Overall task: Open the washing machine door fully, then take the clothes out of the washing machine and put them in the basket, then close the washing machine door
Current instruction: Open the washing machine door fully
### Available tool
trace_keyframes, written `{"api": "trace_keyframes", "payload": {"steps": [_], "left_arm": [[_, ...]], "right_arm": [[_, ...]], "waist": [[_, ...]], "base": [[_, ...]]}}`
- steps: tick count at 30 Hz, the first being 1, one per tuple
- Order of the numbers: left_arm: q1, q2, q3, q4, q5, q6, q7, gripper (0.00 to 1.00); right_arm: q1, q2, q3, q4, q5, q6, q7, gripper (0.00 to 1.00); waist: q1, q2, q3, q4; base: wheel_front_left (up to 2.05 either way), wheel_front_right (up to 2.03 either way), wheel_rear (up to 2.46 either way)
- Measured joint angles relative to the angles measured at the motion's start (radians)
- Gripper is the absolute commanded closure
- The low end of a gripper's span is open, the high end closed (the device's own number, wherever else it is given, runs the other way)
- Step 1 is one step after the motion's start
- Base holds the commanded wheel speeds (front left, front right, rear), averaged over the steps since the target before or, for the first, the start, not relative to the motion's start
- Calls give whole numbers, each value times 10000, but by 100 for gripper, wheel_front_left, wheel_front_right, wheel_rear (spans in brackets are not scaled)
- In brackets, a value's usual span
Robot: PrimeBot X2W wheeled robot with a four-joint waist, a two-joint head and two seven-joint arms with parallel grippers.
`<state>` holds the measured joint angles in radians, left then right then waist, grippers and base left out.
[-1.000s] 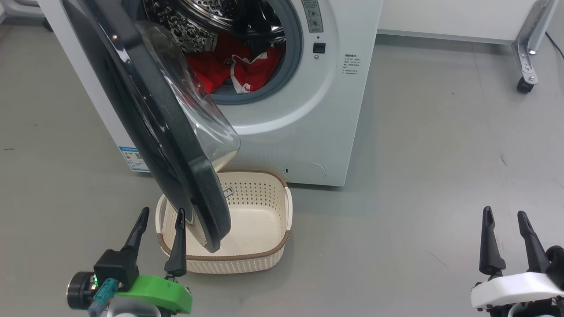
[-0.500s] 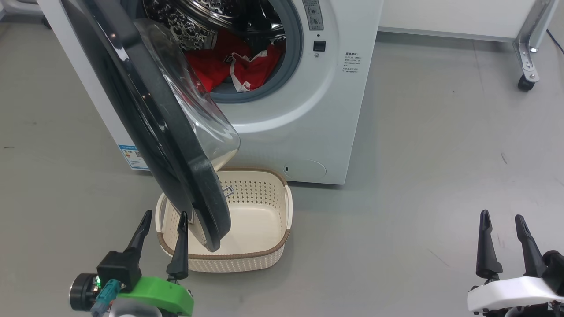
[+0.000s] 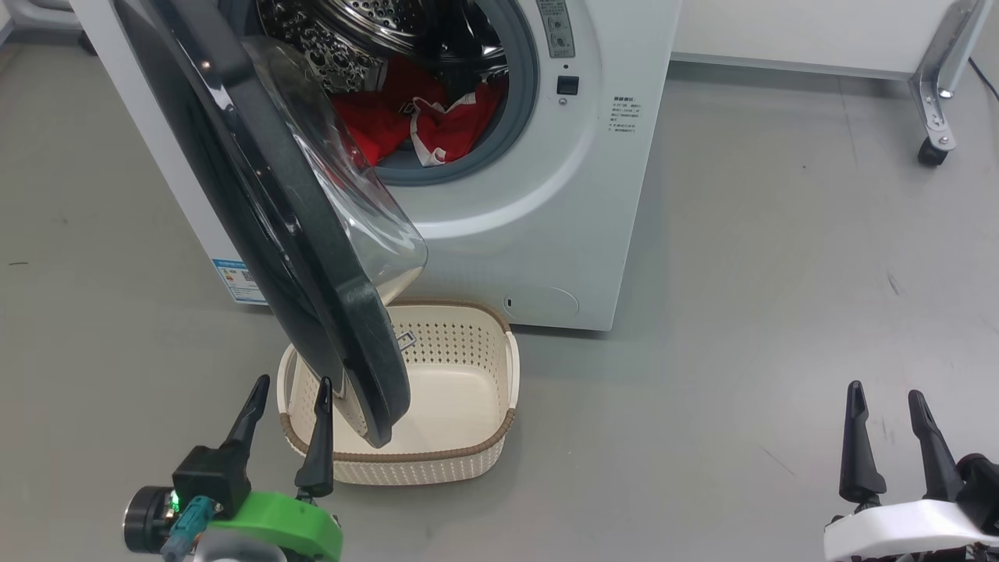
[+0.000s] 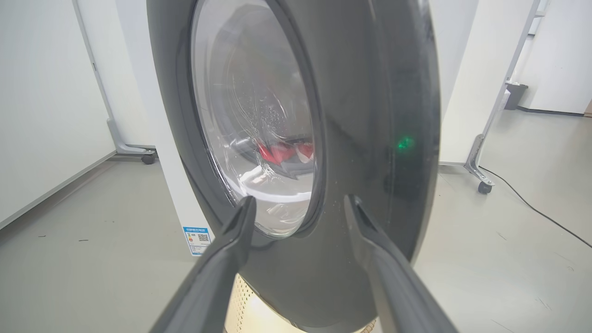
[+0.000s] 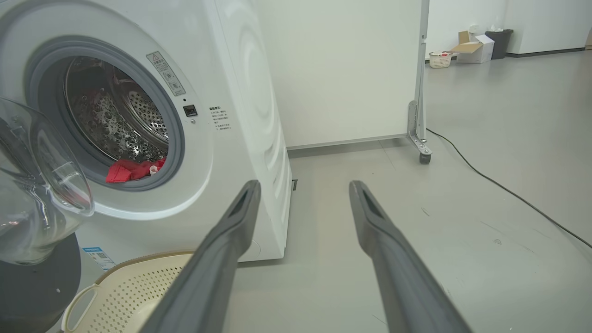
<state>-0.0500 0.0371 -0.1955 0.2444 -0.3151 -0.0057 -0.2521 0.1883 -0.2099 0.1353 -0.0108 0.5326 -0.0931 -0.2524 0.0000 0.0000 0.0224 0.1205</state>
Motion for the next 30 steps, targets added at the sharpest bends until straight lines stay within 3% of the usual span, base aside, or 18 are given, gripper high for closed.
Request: {"api": "trace_keyframes", "payload": {"steps": [19,20,22,30], "left_arm": [[0,0,-6,140,2,0,0,0],[0,0,-12,155,2,-10,0,18],[0,0,-63,199,-12,-65,0,100],[1,0,-56,13,-13,-253,0,100]], "right_arm": [[65,190,-109,81,-353,305,0,0],[65,211,-115,86,-368,307,0,0],[67,234,-134,105,-418,336,0,0],[94,368,-207,119,-456,472,0,0]], "waist": [[0,0,-152,11],[0,0,-158,12],[0,0,-171,11],[0,0,-199,5]], "base": [[0,0,0],[0,0,0],[0,0,0],[0,0,0]]}}
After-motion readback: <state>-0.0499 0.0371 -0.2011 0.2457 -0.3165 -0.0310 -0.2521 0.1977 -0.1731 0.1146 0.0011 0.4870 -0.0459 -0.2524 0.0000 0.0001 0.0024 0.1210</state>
